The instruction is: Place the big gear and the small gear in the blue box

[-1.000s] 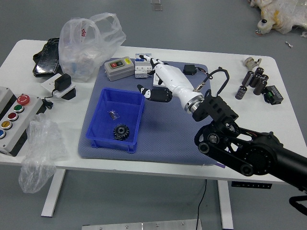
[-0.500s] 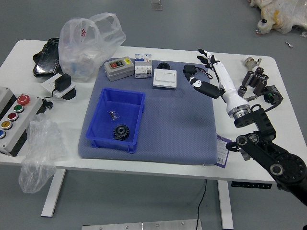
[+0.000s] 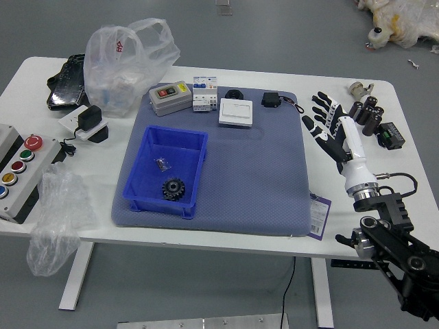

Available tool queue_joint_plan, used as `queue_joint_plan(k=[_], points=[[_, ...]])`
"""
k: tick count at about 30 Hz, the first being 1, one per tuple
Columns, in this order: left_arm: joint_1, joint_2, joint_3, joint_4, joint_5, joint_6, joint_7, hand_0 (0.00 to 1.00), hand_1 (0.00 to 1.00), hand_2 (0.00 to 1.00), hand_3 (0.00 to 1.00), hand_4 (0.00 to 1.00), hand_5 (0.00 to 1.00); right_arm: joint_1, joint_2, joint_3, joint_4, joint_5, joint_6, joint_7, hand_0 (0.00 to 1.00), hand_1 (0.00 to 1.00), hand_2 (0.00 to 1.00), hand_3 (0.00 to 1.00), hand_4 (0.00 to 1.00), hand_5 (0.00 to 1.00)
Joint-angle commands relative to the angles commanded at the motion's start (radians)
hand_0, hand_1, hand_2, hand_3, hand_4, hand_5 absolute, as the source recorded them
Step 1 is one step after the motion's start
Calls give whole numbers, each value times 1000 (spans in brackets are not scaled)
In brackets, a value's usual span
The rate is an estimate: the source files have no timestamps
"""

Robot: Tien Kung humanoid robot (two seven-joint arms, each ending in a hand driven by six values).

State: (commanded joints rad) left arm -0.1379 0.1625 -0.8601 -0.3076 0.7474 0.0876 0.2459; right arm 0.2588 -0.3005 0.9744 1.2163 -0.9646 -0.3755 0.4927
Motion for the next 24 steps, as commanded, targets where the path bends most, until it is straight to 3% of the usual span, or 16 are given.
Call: queue_joint_plan(k=[13, 14, 19, 20, 24], points=[[2, -1, 5, 0, -12, 3, -2, 657, 590, 589, 747, 736, 670, -14, 4, 24, 28, 260, 86, 63, 870, 862, 869, 865, 998, 686], [2, -1, 6, 0, -13, 3, -3, 657, 589, 589, 747, 738, 673, -15, 4, 26, 30, 277, 93, 62, 796, 781, 754, 829, 998, 851], [3, -1, 7, 0, -16, 3, -3, 657, 589, 589, 747, 738, 673, -20, 6, 34, 42, 329, 123, 54, 796, 781, 754, 829, 998, 851], [3, -1, 8, 0, -17, 3, -3, 656, 582, 586, 746, 739, 675, -21, 6, 35, 45, 336, 128, 52, 709, 688, 701, 793, 998, 938], [4, -1, 8, 0, -18, 3, -2, 656, 582, 586, 746, 739, 675, -23, 8, 42, 54, 354, 145, 47, 709, 688, 701, 793, 998, 938]])
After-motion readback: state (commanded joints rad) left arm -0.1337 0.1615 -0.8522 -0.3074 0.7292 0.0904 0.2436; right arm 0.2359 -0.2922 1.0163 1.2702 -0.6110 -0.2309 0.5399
